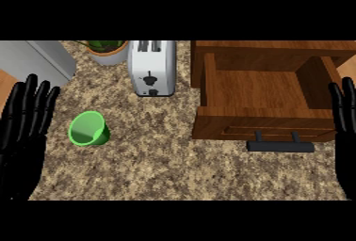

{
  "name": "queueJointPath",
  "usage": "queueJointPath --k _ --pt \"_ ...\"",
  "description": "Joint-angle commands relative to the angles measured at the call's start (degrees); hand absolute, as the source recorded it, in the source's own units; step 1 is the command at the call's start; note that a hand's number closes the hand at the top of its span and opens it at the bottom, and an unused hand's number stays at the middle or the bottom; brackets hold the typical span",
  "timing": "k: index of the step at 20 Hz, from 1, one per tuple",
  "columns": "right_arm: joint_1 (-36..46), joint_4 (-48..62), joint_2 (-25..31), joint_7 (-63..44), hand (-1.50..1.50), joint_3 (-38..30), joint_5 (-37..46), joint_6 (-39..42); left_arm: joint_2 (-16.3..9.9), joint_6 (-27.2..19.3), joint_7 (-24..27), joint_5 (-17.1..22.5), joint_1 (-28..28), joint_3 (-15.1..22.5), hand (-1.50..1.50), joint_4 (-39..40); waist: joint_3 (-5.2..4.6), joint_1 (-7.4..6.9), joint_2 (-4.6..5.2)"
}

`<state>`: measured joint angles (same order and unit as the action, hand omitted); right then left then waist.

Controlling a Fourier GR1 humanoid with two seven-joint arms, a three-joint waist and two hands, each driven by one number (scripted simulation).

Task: Pick up the cup, place it into the drawer and close the drawer

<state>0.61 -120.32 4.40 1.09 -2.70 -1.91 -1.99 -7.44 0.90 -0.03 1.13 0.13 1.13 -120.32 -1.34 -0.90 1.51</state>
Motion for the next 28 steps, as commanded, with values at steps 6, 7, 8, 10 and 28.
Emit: queueJointPath --k 6,7,8,10,28 --pt "1.08 -1.58 0.45 -1.78 -1.50 3.59 2.28 1.40 -9.73 14.78 3.96 18.67 -1.65 -14.13 -1.50 6.63 1.29 0.83 -1.54" --pt "-2.58 1.65 2.47 -4.37 -1.50 7.01 1.21 6.21 -1.83 6.90 -4.53 19.79 0.82 -9.83 -1.50 8.09 1.25 0.73 -1.37" --pt "-0.37 2.43 5.34 -6.08 -1.50 2.68 -3.19 8.46 -1.91 6.70 -3.84 20.13 0.15 -10.86 -1.50 9.78 1.30 0.93 -1.31" --pt "-0.03 1.76 4.37 -6.94 -1.50 5.17 -1.36 8.00 -4.34 9.96 -3.61 25.15 -0.72 -14.51 -1.50 13.02 1.29 0.89 -1.44" --pt "11.43 12.40 4.71 -5.89 -1.50 -0.09 -2.25 9.34 -7.05 15.62 15.93 13.00 -8.48 -17.81 -1.50 52.08 1.31 1.12 -1.41"
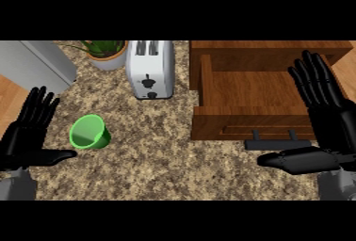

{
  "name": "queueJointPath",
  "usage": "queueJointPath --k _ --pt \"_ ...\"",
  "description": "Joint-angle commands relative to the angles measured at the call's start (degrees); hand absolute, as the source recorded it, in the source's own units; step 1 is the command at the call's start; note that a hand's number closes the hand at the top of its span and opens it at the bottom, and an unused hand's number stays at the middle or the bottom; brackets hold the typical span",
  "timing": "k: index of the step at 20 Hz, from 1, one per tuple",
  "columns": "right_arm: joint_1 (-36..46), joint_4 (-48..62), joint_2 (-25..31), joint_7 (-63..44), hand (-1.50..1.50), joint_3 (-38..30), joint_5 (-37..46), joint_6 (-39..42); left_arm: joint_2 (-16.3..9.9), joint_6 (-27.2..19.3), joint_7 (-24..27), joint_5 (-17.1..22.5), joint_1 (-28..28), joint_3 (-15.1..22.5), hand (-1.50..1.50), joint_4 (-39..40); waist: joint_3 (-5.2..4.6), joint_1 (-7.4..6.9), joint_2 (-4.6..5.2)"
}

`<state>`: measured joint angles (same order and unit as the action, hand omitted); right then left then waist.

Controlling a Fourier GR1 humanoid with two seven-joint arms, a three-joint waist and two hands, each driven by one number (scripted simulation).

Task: Pick up the cup, place it into the drawer and close the drawer

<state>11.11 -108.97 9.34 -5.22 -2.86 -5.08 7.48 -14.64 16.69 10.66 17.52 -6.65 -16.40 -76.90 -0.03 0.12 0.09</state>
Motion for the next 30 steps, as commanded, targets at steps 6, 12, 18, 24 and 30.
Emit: queueJointPath --k 6,12,18,24,30 --pt "1.82 0.72 -0.12 0.00 -1.50 -0.90 0.64 0.22 -3.39 1.45 10.75 -4.83 -4.95 -2.65 -1.50 21.33 0.00 0.07 -0.04" --pt "-1.22 0.03 1.72 1.47 -1.50 -3.49 -2.72 4.20 -2.99 2.98 21.88 -8.90 -6.49 -1.51 -1.50 35.13 0.00 0.19 -0.04" --pt "2.40 1.56 1.53 0.34 -1.50 -3.36 -1.47 2.94 -6.10 3.14 37.29 -13.96 -13.77 -2.50 -1.50 56.57 -0.09 0.64 0.21" --pt "3.07 1.11 0.75 -0.97 -1.50 -2.92 -1.73 2.29 -7.62 2.86 42.40 -15.11 -18.83 -3.42 -1.50 65.48 -0.17 1.22 0.38" --pt "3.85 -2.50 0.14 -4.59 -1.50 -1.37 -0.65 0.71 -3.11 0.31 46.82 -15.95 -18.48 -2.80 -1.50 66.24 -0.24 1.54 0.43"
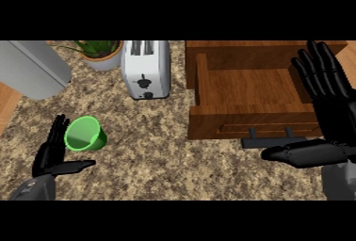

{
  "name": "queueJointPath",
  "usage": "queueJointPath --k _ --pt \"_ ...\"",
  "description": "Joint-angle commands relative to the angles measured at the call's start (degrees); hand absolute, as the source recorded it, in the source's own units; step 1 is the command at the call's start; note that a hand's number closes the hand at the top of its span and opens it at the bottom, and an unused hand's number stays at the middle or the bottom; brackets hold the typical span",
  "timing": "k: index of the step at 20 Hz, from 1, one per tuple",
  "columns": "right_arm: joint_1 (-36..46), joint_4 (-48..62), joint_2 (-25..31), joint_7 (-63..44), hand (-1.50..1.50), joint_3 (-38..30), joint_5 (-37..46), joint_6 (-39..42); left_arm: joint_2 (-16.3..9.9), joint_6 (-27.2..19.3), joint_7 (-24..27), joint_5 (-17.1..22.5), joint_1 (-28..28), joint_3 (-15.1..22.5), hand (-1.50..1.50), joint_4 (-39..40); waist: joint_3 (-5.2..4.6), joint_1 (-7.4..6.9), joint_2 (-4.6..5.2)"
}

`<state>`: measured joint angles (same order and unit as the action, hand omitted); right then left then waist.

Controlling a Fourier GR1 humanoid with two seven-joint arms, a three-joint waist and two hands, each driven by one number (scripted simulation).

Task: Pick up the cup, place it into the drawer and close the drawer

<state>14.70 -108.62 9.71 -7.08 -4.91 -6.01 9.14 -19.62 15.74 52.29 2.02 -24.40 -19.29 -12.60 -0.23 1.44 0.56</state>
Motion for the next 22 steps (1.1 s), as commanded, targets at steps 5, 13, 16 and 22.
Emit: queueJointPath --k 5,13,16,22 --pt "3.00 4.48 0.43 1.01 -1.50 -0.99 -0.43 0.62 1.47 0.95 6.85 -1.15 -1.54 0.13 -1.50 2.92 -0.07 0.08 0.27" --pt "0.29 -1.90 1.87 -2.93 -1.50 -1.14 -2.19 1.85 0.34 3.50 5.96 -1.28 -3.14 -0.15 -1.50 4.16 -0.10 0.91 0.17" --pt "3.62 -0.54 1.45 -3.58 -1.50 -1.20 -1.35 0.24 0.88 6.64 6.59 -1.02 -3.02 -0.21 -1.50 4.09 -0.19 0.96 0.39" --pt "2.36 3.68 2.39 -0.04 -1.50 -2.41 -1.17 1.98 3.26 7.44 10.41 -1.98 -3.88 1.27 1.50 0.68 -0.07 0.35 0.30"
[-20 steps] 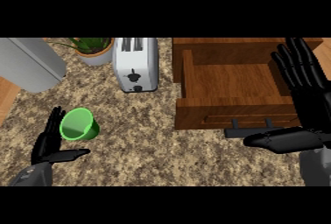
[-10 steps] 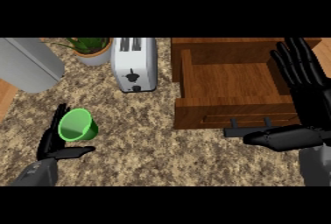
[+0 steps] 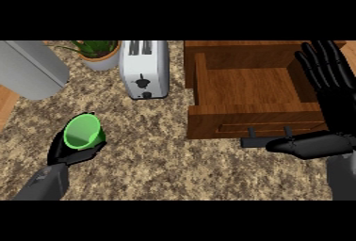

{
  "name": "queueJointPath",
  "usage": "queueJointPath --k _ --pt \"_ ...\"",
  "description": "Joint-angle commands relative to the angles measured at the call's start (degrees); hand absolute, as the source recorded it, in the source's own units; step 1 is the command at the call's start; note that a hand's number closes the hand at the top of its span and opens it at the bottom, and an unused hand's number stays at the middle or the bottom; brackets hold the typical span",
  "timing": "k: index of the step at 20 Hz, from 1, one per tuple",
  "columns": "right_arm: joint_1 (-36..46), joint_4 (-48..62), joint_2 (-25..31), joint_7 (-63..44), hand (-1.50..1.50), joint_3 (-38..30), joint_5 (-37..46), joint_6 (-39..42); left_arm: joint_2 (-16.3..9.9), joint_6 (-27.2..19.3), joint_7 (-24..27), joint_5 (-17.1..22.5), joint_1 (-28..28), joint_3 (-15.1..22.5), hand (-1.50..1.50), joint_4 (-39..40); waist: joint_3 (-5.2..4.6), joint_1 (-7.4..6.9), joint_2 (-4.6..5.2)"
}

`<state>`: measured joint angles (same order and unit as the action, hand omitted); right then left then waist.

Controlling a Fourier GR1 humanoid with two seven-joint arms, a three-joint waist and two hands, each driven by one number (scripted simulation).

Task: Pick up the cup, place it into the drawer and close the drawer

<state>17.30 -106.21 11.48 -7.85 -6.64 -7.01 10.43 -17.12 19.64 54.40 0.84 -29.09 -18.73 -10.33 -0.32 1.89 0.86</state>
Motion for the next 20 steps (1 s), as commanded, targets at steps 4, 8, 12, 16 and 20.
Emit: queueJointPath --k 4,8,12,16,20 --pt "1.38 -0.14 0.55 -1.02 -1.50 -0.33 -0.10 -0.11 1.94 -12.01 11.87 -0.95 -0.37 -0.74 1.50 -4.10 -0.02 0.40 0.05" --pt "-1.24 -0.85 -0.22 0.47 -1.50 0.54 0.74 0.07 2.19 -7.75 14.85 1.18 -0.17 -2.90 1.50 -4.25 0.01 0.20 -0.08" --pt "-0.81 -0.41 -0.25 0.24 -1.50 -0.34 -0.65 0.25 5.98 -5.96 14.52 2.56 -2.52 -3.05 1.50 -6.39 0.08 -0.09 -0.24" --pt "-3.93 0.33 0.63 3.47 -1.50 -1.51 -0.43 1.86 8.14 -9.46 15.11 4.05 -2.66 -4.34 1.50 -7.69 0.20 -0.51 -0.41" --pt "-3.38 -0.78 0.02 2.07 -1.50 -1.98 -1.21 0.77 10.09 -7.76 9.46 2.40 -5.76 -0.48 1.50 -13.17 0.33 -1.48 -0.96"
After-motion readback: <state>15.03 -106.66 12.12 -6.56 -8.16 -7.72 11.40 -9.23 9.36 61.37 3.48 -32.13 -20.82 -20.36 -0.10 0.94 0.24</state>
